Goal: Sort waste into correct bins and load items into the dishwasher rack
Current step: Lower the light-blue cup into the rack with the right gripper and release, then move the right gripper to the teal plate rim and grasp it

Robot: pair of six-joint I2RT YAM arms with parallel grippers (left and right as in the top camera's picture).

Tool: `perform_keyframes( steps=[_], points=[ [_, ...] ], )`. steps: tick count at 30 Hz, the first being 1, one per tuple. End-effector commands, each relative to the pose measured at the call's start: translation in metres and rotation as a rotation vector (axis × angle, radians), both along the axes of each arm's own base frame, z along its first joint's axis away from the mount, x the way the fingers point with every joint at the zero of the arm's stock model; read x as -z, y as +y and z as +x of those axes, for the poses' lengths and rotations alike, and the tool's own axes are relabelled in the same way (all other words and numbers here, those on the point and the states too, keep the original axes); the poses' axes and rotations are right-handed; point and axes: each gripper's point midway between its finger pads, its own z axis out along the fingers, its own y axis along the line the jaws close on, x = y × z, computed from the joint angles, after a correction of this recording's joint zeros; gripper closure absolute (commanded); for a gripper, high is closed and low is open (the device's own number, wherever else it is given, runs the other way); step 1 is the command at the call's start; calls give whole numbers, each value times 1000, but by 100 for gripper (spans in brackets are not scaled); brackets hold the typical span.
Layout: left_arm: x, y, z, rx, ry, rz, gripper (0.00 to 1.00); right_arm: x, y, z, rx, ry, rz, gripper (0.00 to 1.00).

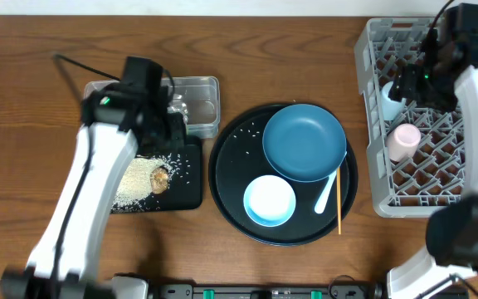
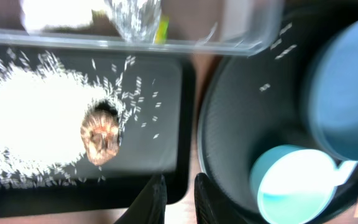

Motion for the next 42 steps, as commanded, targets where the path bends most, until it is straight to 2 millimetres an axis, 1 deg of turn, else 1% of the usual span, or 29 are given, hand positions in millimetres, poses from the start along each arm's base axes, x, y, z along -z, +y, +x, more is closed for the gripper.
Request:
perform_keyframes(
  steps=[1,3,5,6,8,11,14,16,18,19,20,21,22,23,24,26,28,31,36,40,42],
  points=[
    [-57,4,-4,-28,-192,-20,81,-34,40,-16,-145,-60,163,26],
    [-75,6,-13,-29,-255,-30,82,-42,59,-30,-205,-48,250,27],
    [-89,7,-22,-29,-303,-39,81,-47,77,-39,-268,-41,324,29],
    [-96,8,-27,-29,-325,-43,81,-48,86,-43,-303,-35,347,30],
    [-102,9,-35,-30,-343,-46,81,-45,97,-49,-351,-14,348,32],
    [-101,11,-46,-30,-322,-42,81,-37,115,-53,-429,4,339,34],
    [-91,13,-55,-29,-270,-33,81,-26,134,-51,-492,4,307,35],
    [-83,13,-59,-29,-239,-27,81,-13,145,-46,-525,-3,255,36],
    [-74,14,-61,-29,-215,-23,81,2,151,-40,-521,-6,186,37],
    [-69,14,-63,-28,-201,-20,75,9,153,-38,-515,-7,150,37],
    [-65,15,-64,-30,-188,-15,65,19,154,-34,-503,-9,101,38],
    [-61,16,-65,-32,-176,-6,54,29,152,-31,-482,-12,46,38],
    [-58,17,-66,-34,-163,1,38,38,150,-28,-457,-17,-6,38],
    [-55,17,-68,-33,-152,3,28,45,148,-26,-443,-22,-38,38],
    [-53,17,-68,-33,-142,5,16,53,147,-23,-426,-33,-72,38],
    [-50,17,-69,-33,-125,8,1,69,148,-19,-420,-52,-100,38],
    [-49,17,-68,-33,-118,8,2,84,149,-17,-419,-70,-110,37],
    [-47,17,-68,-33,-112,10,2,99,144,-12,-404,-98,-127,38],
    [-47,17,-67,-33,-111,9,2,113,139,-8,-391,-124,-132,42],
    [-47,17,-67,-33,-111,9,2,126,138,-8,-407,-128,-139,43],
    [-47,17,-67,-33,-111,9,2,133,133,-7,-402,-117,-171,43]
  ],
)
